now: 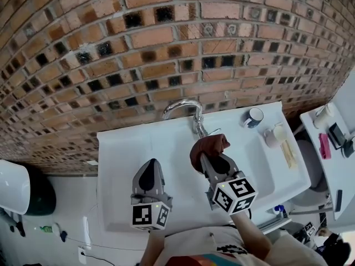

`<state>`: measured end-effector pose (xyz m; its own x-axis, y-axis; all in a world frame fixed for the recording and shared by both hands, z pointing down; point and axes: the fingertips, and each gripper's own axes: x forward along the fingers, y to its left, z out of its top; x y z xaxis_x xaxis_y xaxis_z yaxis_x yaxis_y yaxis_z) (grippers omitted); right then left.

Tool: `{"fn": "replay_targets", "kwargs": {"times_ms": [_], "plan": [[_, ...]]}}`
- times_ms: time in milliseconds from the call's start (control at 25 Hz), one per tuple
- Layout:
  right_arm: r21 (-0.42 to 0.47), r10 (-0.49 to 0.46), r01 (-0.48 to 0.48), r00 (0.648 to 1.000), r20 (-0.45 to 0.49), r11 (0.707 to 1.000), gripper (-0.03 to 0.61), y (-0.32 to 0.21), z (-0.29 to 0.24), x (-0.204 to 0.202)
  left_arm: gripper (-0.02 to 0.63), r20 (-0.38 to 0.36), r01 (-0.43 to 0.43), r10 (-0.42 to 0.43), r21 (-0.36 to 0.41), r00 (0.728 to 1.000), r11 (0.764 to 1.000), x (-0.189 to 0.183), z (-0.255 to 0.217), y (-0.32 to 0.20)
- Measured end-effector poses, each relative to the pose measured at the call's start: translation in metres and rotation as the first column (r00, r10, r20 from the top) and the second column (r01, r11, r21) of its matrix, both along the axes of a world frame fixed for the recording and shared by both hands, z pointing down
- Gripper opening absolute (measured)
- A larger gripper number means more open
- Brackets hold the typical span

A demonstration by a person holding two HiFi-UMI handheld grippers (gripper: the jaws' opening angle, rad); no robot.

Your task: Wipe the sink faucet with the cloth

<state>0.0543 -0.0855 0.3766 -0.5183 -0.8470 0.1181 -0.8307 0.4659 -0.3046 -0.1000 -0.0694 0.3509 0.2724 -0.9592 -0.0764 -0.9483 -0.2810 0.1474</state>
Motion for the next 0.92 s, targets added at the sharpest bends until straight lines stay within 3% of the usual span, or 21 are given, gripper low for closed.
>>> {"fn": "replay_targets", "kwargs": {"times_ms": [360, 920], "plan": [[0.019, 0.008, -0.008, 1.000, 0.017, 1.000, 0.044, 0.040, -0.013, 0.007, 0.005, 0.019, -0.079, 0.078, 0.065, 0.997, 0.995, 0.041, -0.027, 0.024], [0.053, -0.018, 0.015, 0.999, 0.047, 0.998, 0.044, 0.069, -0.030, 0.010, 0.005, 0.042, -0.100, 0.097, 0.078, 0.994, 0.992, 0.060, -0.033, 0.053]]}}
